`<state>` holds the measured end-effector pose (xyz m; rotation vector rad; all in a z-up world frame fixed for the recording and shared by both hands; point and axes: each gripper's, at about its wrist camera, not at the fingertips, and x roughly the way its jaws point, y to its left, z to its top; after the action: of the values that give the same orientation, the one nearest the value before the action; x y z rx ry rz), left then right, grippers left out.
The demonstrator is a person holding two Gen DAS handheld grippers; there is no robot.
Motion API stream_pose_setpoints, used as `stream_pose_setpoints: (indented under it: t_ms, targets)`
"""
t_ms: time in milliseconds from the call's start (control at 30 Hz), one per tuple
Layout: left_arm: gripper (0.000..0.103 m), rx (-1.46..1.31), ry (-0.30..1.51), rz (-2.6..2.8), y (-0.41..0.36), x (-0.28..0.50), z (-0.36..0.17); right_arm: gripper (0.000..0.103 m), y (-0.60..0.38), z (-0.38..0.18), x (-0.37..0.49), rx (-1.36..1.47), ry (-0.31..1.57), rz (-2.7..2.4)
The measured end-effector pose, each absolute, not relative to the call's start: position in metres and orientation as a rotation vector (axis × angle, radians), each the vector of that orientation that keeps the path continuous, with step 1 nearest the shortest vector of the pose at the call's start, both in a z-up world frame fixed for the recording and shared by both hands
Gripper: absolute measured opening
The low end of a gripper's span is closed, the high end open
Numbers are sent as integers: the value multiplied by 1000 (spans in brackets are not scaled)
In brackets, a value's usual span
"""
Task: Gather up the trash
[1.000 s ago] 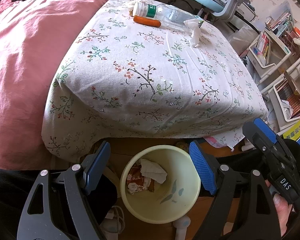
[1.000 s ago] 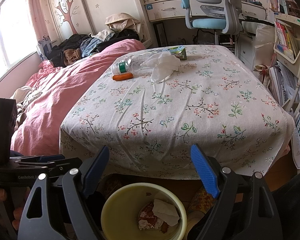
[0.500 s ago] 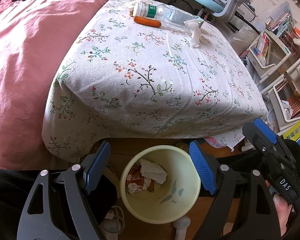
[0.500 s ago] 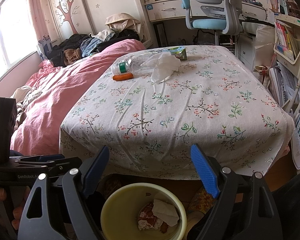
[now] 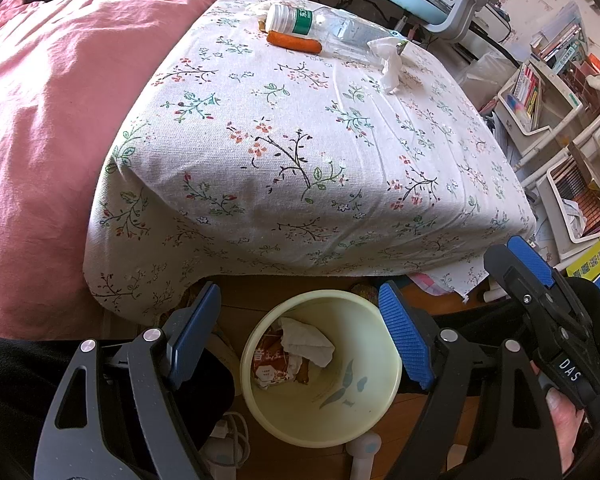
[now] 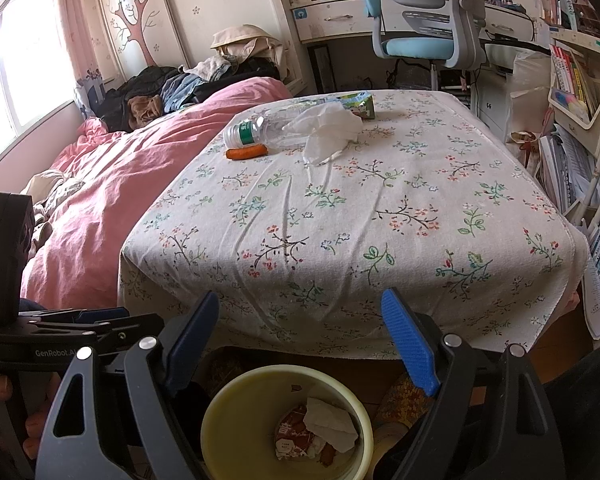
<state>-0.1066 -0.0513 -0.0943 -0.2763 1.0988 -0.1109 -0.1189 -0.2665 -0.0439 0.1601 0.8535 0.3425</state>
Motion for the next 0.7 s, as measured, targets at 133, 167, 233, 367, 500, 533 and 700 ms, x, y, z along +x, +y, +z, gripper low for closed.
stream_pose_setpoints:
  t_ms: [133,167,233,367,500,533,700]
  targets:
    - [78,-277,1099,-111,-52,-106,-94,80,-267,-45,-118,157,855,342]
    - [78,-276,1100,-110,-51,-106,-94,80,-265,-45,-119,156,855,342]
    - [78,-277,1099,-110,-52,-106,-94,80,-264,-45,-119,155,855,342]
    - [78,-277,1099,-110,-52,-106,-94,80,-265,-45,-119,154,856,341]
    - [78,-274,1100,-110,-52,-107,-94,80,-264,-45,-119,155,855,341]
    - [78,-274,1100,-110,-52,-107,-95,80,-263,-45,-119,155,855,341]
    - [78,-273,1100,-110,-51,-107,-95,80,-263,-45,-119,153,855,341]
